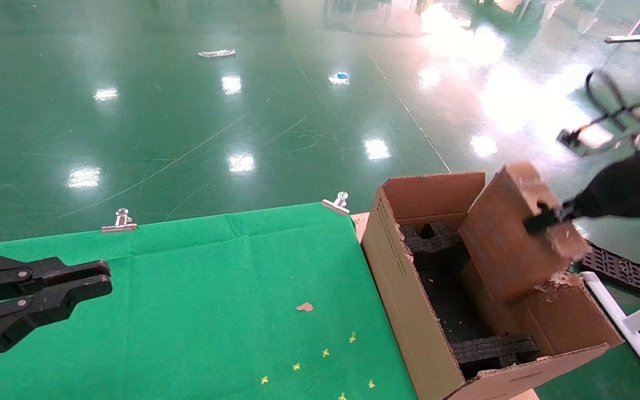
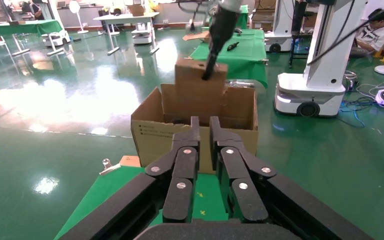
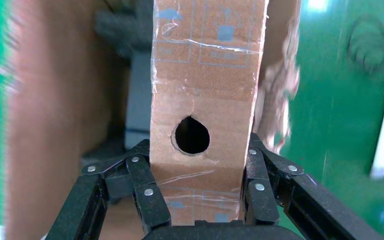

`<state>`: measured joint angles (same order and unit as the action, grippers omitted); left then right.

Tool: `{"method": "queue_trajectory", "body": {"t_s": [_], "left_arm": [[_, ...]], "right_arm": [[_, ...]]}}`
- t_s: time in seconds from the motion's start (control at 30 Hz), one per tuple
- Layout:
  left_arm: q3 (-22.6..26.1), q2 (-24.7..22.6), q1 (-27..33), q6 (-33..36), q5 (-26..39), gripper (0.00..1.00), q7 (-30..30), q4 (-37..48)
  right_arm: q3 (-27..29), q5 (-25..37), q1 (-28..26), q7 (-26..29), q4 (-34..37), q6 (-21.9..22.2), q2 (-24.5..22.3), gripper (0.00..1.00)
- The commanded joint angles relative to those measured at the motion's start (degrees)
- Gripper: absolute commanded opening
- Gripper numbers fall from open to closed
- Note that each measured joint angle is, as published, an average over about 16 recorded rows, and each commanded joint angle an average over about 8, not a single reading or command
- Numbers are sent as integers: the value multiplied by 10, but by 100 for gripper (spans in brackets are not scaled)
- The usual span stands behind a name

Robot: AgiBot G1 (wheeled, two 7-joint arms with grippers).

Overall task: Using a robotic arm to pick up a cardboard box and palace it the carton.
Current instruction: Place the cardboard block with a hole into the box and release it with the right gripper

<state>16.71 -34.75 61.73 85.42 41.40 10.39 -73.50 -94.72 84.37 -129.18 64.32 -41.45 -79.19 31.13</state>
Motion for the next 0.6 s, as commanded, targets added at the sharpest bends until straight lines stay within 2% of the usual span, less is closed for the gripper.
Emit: {"method": "queue_trajectory", "body": {"t_s": [0.03, 0.37, 0.6], "left_arm": [[0, 0, 0, 0, 0, 100, 0, 0], [0, 0, 0, 0, 0, 100, 0, 0], [1, 0, 0, 0, 0, 100, 0, 0]], "right_arm": [[-7, 0, 17, 2, 18, 1, 4, 0], [-25, 13, 65, -2, 103, 13, 51, 0], [-28, 12, 99, -6, 142, 42, 72, 0]]}}
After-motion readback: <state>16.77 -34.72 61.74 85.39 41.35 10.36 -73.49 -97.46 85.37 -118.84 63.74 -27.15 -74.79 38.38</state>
